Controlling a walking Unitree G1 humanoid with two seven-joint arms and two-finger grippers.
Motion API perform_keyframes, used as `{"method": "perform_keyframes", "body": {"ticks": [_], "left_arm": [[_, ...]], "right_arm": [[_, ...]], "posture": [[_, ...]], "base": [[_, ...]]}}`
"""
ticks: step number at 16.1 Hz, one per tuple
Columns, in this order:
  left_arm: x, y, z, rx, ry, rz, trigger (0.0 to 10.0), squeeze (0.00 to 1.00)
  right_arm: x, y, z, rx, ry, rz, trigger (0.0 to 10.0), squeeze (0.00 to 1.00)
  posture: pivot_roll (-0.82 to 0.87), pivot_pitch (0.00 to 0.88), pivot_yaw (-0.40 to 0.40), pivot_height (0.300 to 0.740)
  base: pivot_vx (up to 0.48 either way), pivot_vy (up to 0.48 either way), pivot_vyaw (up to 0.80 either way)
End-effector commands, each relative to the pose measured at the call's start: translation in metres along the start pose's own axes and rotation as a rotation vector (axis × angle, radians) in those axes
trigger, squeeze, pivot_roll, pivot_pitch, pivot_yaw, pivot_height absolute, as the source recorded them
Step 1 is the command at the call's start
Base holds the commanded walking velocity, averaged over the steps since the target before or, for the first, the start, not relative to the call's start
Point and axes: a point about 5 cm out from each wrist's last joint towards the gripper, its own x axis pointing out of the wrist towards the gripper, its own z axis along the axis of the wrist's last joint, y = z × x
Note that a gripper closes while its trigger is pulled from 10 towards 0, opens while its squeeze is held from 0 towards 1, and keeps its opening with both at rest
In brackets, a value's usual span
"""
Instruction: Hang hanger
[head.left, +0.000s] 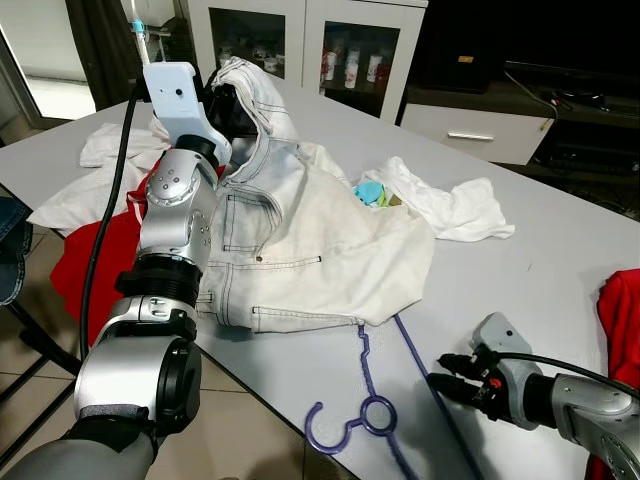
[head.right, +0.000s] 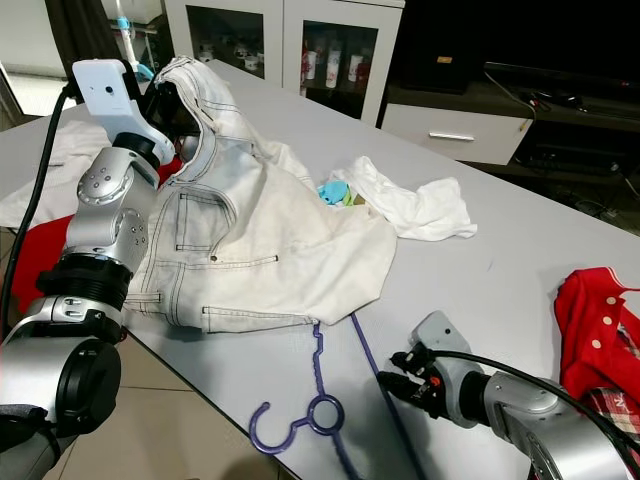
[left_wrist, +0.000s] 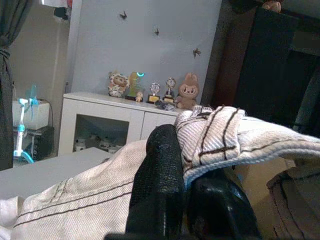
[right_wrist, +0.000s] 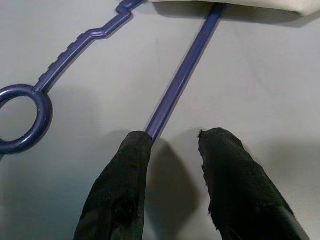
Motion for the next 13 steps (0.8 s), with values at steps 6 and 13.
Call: {"method": "perform_keyframes", "body": {"ticks": [6,13], "left_arm": [[0.002,-0.004,0.006,0.017,-0.011,-0.016,10.0,0.0],[0.002,-0.003,0.006,0.019,-0.009,-0.013,10.0,0.0]], "right_arm": [[-0.011,-0.022,0.014,0.058,-0.096,-0.124,10.0,0.0],[0.006,-0.002,0.033,0.015,-0.181,0.0,10.0,0.0]], "posture": [[-0.09,0.0,-0.048,0.74],[-0.09,0.0,-0.045,0.74]], "base": [[0.0,0.0,0.0],[0.0,0.0,0.0]]}}
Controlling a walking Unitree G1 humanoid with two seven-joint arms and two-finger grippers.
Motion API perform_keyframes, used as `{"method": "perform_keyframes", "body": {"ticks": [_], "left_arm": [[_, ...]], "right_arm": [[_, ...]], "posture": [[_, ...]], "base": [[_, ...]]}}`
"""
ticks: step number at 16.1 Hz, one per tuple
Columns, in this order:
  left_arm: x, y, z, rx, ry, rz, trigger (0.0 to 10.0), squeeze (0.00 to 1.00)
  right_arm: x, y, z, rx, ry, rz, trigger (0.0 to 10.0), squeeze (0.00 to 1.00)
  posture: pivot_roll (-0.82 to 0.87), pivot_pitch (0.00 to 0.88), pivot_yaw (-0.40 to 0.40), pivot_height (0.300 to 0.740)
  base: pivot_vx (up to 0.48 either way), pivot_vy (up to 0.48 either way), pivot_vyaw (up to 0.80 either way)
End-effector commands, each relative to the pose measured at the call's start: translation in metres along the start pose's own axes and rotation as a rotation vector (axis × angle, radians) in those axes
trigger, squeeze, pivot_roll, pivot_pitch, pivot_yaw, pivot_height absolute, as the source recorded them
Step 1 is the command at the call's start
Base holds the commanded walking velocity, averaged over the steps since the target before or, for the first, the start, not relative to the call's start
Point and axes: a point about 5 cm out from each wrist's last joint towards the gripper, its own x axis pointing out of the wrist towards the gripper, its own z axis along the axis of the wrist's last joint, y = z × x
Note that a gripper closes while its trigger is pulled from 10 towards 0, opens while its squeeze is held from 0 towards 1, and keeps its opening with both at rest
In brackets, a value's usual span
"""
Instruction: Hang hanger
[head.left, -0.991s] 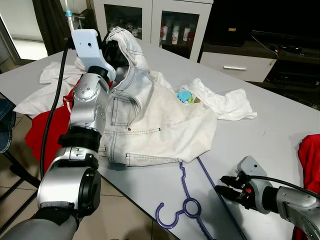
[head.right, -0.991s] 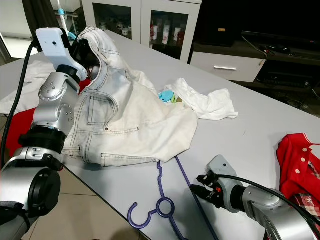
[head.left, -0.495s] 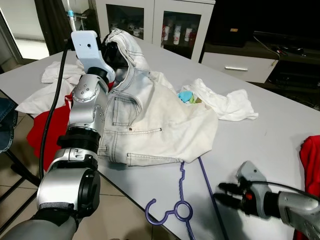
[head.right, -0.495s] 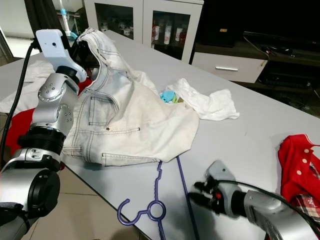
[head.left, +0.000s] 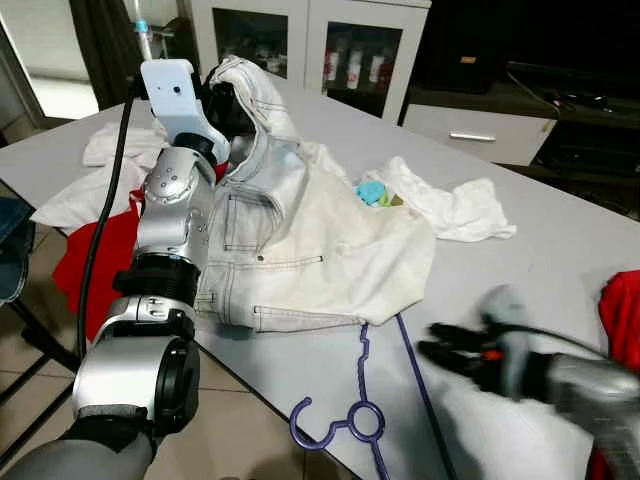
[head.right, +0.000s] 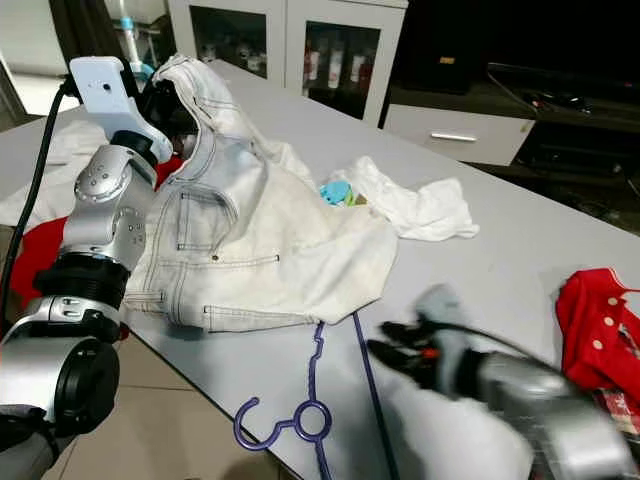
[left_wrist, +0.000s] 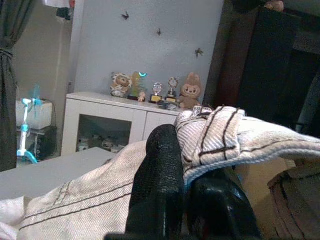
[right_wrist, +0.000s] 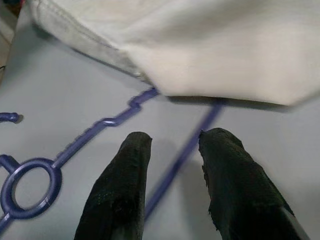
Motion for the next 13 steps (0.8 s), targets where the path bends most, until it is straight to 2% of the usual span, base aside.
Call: {"method": "perform_keyframes", "body": {"ticks": [1,5,8,12,13], "left_arm": [[0.001,-0.004,0.005,0.016,-0.016,-0.017,10.0,0.0],[0.001,-0.003,0.005,0.019,-0.016,-0.014,10.0,0.0],[0.001,-0.003,0.006,0.02,-0.018,-0.012,10.0,0.0],[0.0,-0.002,0.005,0.019,-0.017,-0.011,10.0,0.0],[0.0,-0.002,0.005,0.018,-0.015,-0.01,10.0,0.0]], "right_arm": [[0.002,-0.004,0.002,-0.023,0.012,-0.026,10.0,0.0],[0.019,-0.007,-0.005,-0.05,0.073,-0.061,10.0,0.0],[0.03,-0.001,-0.006,-0.049,0.084,-0.036,10.0,0.0],[0.032,0.007,-0.015,-0.046,0.124,0.027,10.0,0.0],[0.029,0.009,-0.02,-0.017,0.138,0.054,10.0,0.0]], "posture": [[-0.09,0.0,-0.045,0.74],[-0.08,0.0,-0.047,0.74],[-0.08,0.0,-0.047,0.74],[-0.08,0.0,-0.049,0.74],[-0.08,0.0,-0.048,0.74]], "base": [[0.0,0.0,0.0],[0.0,0.0,0.0],[0.0,0.0,0.0],[0.0,0.0,0.0],[0.0,0.0,0.0]]}}
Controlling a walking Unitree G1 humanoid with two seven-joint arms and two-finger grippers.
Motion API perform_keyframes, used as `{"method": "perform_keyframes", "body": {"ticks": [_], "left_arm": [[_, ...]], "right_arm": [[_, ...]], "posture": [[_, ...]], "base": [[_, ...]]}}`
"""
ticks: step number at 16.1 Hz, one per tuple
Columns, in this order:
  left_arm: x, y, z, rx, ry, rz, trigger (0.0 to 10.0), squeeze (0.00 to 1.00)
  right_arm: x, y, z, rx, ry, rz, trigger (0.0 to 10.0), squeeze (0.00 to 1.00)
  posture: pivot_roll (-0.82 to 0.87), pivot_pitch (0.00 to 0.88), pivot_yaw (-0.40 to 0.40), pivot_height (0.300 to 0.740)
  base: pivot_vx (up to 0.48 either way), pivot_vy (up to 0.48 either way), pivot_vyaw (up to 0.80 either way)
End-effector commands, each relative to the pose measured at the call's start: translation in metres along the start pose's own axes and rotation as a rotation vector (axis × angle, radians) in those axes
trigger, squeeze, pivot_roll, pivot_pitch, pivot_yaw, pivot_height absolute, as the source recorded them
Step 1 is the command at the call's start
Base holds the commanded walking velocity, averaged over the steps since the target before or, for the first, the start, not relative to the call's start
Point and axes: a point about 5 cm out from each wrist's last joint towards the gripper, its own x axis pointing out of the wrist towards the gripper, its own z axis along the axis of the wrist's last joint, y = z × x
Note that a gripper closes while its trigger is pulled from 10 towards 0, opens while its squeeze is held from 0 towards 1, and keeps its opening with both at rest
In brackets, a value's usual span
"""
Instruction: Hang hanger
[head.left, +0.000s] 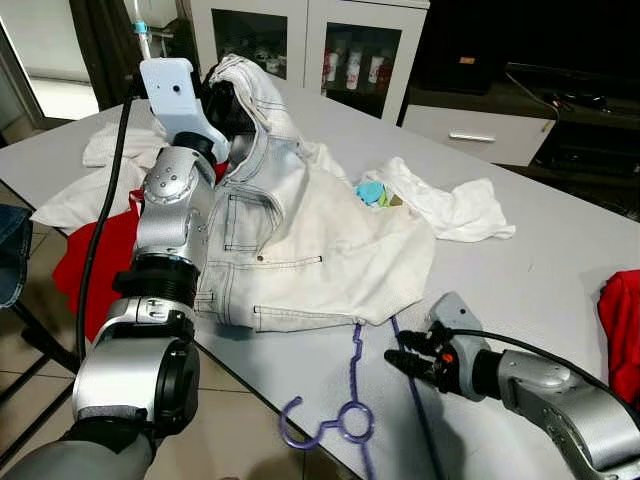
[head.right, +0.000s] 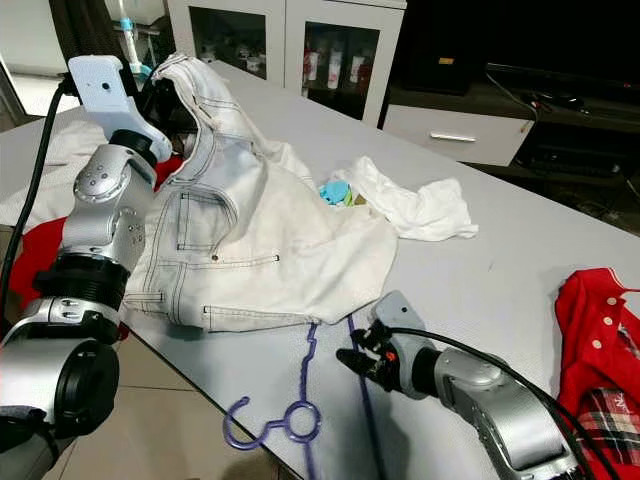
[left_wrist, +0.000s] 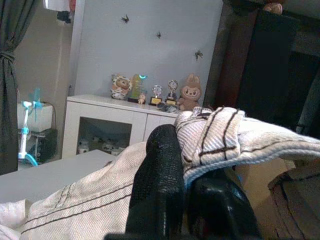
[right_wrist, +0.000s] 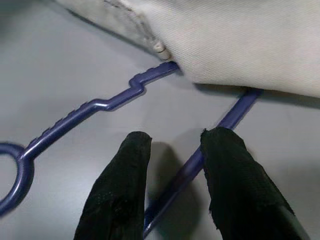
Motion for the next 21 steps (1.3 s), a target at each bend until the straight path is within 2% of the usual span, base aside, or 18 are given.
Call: {"method": "perform_keyframes", "body": {"ticks": [1,3,6,7,8,9,11,14,16,19,21], "left_arm": [[0.001,-0.003,0.003,0.014,-0.006,-0.011,10.0,0.0],[0.001,-0.003,0.003,0.014,-0.005,-0.011,10.0,0.0],[0.002,-0.003,0.003,0.018,-0.005,-0.015,10.0,0.0],[0.002,-0.003,0.004,0.019,-0.006,-0.015,10.0,0.0],[0.002,-0.002,0.005,0.021,-0.009,-0.013,10.0,0.0],[0.002,-0.001,0.005,0.022,-0.01,-0.011,10.0,0.0],[0.002,-0.002,0.005,0.022,-0.009,-0.013,10.0,0.0],[0.003,-0.004,0.006,0.02,-0.014,-0.019,10.0,0.0],[0.002,-0.004,0.006,0.022,-0.015,-0.021,10.0,0.0],[0.0,-0.001,0.004,0.024,-0.009,-0.016,10.0,0.0],[0.0,-0.003,0.004,0.021,-0.009,-0.02,10.0,0.0]], "right_arm": [[-0.001,0.005,-0.011,0.038,0.044,0.039,10.0,0.0],[-0.004,0.006,-0.012,0.034,0.047,0.049,10.0,0.0],[-0.01,-0.003,-0.011,0.016,0.037,-0.005,10.0,0.0],[-0.013,-0.011,-0.006,0.025,0.007,-0.073,10.0,0.0],[-0.022,-0.022,0.009,0.014,-0.09,-0.15,10.0,0.0],[-0.028,-0.022,0.019,-0.008,-0.146,-0.157,10.0,0.0],[-0.034,-0.004,0.017,-0.052,-0.143,-0.033,10.0,0.0],[-0.035,-0.003,0.013,-0.033,-0.152,-0.04,10.0,0.0],[-0.042,0.007,0.013,-0.038,-0.183,0.008,10.0,0.0],[-0.048,0.02,0.012,-0.059,-0.209,0.003,10.0,0.0],[-0.054,0.031,0.007,-0.053,-0.208,0.079,10.0,0.0]], "posture": [[-0.08,0.0,-0.048,0.74],[-0.08,0.0,-0.046,0.74],[-0.08,0.0,-0.044,0.74],[-0.08,0.0,-0.042,0.74],[-0.08,0.0,-0.041,0.74],[-0.08,0.0,-0.04,0.74],[-0.09,0.0,-0.039,0.74],[-0.09,0.0,-0.039,0.74],[-0.09,0.0,-0.039,0.74],[-0.09,0.0,-0.038,0.74],[-0.09,0.0,-0.039,0.74]], "base": [[0.0,0.0,0.0],[0.0,0.0,0.0],[0.0,0.0,0.0],[0.0,0.0,0.0],[0.0,0.0,0.0],[0.0,0.0,0.0],[0.0,0.0,0.0],[0.0,0.0,0.0],[0.0,0.0,0.0],[0.0,0.0,0.0],[0.0,0.0,0.0]]}}
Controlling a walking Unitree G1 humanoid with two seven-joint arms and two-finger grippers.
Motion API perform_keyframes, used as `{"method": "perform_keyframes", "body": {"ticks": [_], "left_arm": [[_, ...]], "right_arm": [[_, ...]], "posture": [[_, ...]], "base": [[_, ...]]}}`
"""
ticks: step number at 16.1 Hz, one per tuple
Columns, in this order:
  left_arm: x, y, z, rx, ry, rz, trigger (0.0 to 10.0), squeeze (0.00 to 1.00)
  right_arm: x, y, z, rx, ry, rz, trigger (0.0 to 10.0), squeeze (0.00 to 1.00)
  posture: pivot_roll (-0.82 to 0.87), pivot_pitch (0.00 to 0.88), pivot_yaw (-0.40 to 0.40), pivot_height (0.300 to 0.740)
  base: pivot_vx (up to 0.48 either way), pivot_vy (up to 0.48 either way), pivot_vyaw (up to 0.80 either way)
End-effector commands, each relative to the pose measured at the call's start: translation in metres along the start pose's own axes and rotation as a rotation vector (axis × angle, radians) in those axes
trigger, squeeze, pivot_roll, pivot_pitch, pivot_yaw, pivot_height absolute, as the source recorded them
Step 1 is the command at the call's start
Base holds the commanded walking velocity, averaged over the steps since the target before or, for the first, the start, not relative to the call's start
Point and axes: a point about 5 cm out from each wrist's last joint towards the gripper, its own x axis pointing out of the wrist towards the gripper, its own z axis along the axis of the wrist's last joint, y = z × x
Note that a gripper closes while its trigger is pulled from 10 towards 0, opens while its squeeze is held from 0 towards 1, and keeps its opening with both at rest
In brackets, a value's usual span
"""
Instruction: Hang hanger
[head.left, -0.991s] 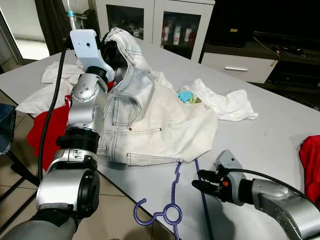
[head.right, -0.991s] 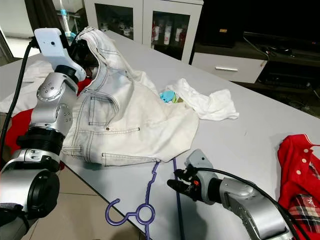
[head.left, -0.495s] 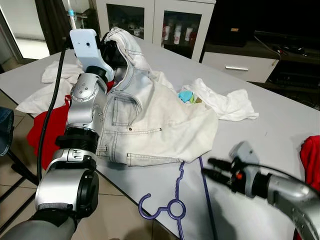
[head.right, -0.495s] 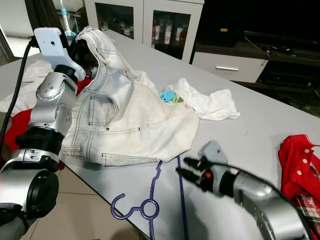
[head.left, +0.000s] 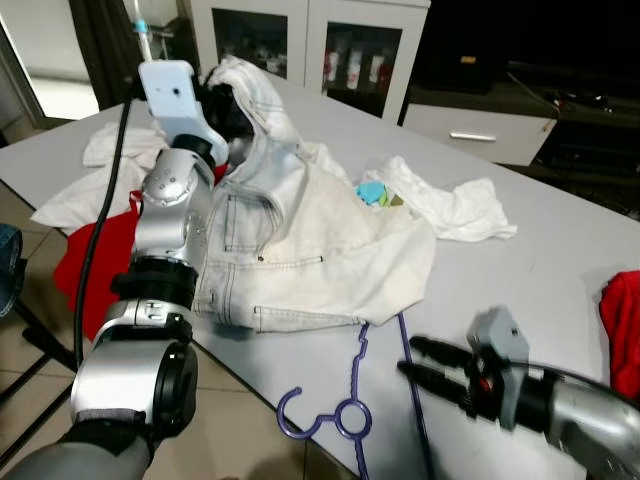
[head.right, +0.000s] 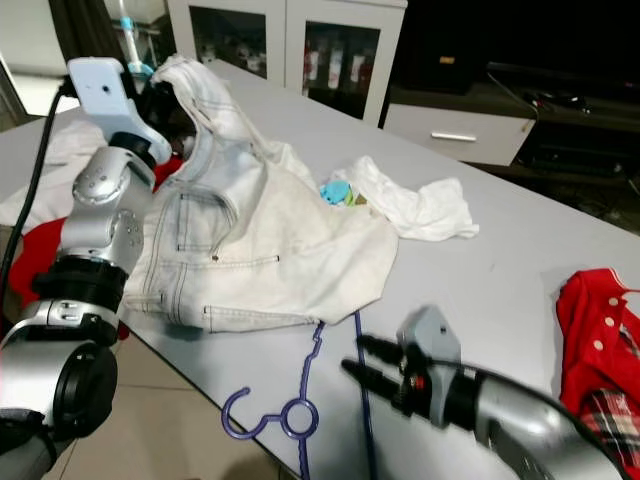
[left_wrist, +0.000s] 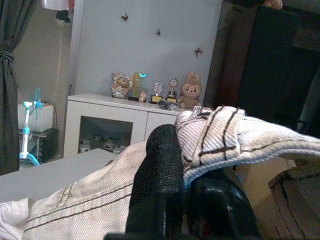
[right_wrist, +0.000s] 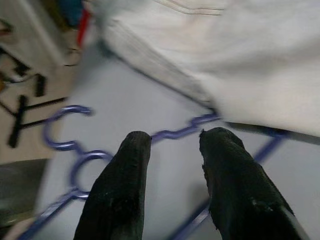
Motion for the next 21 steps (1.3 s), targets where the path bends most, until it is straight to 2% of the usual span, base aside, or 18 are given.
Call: {"method": "perform_keyframes", "body": {"ticks": [1,7,8,9,11,14,16,17,18,19,20,21], "left_arm": [[0.001,-0.004,0.004,0.012,-0.01,-0.018,10.0,0.0],[-0.003,-0.008,-0.007,0.017,0.05,-0.067,10.0,0.0],[-0.009,-0.015,-0.02,-0.001,0.151,-0.178,10.0,0.0],[-0.018,-0.023,-0.033,0.027,0.23,-0.279,10.0,0.0],[-0.041,-0.032,-0.051,0.051,0.333,-0.44,10.0,0.0],[-0.064,-0.027,-0.069,0.089,0.439,-0.506,10.0,0.0],[-0.072,-0.026,-0.072,0.097,0.475,-0.545,10.0,0.0],[-0.079,-0.026,-0.072,0.111,0.49,-0.58,10.0,0.0],[-0.084,-0.026,-0.073,0.119,0.506,-0.608,10.0,0.0],[-0.089,-0.024,-0.072,0.116,0.513,-0.619,10.0,0.0],[-0.092,-0.024,-0.071,0.115,0.516,-0.622,10.0,0.0],[-0.1,-0.022,-0.069,0.096,0.522,-0.632,10.0,0.0]], "right_arm": [[-0.004,0.0,-0.002,-0.019,0.018,0.008,10.0,0.0],[0.019,0.001,-0.006,-0.05,0.022,0.021,10.0,0.0],[0.028,0.003,-0.004,-0.069,0.015,0.073,10.0,0.13],[0.031,0.002,-0.003,-0.079,0.023,0.079,10.0,0.54],[0.033,0.002,-0.002,-0.085,0.025,0.093,10.0,0.55],[0.034,0.007,-0.004,-0.067,0.036,0.155,10.0,0.51],[0.035,0.008,-0.005,-0.065,0.043,0.193,10.0,0.53],[0.035,0.008,-0.004,-0.069,0.041,0.218,10.0,0.78],[0.036,0.008,-0.003,-0.071,0.042,0.237,10.0,0.9],[0.037,0.007,-0.001,-0.076,0.039,0.234,10.0,0.93],[0.037,0.006,0.0,-0.079,0.037,0.23,10.0,0.93],[0.038,0.003,-0.001,-0.095,0.04,0.207,10.0,0.9]], "posture": [[-0.09,0.0,-0.039,0.74],[-0.09,0.0,-0.046,0.74],[-0.08,0.0,-0.047,0.74],[-0.07,0.0,-0.049,0.74],[-0.07,0.0,-0.048,0.74],[-0.06,0.0,-0.05,0.74],[-0.06,0.0,-0.048,0.74],[-0.06,0.0,-0.048,0.74],[-0.06,0.0,-0.048,0.74],[-0.06,0.0,-0.048,0.74],[-0.06,0.0,-0.048,0.74],[-0.05,0.0,-0.046,0.74]], "base": [[0.0,0.0,0.0],[0.0,0.0,0.0],[0.0,0.0,0.0],[0.0,0.0,0.0],[0.0,0.0,0.0],[0.0,0.0,0.0],[0.0,0.0,0.0],[0.0,0.0,0.0],[0.0,0.0,0.0],[0.0,0.0,0.0],[0.0,0.0,0.0],[0.0,0.0,0.0]]}}
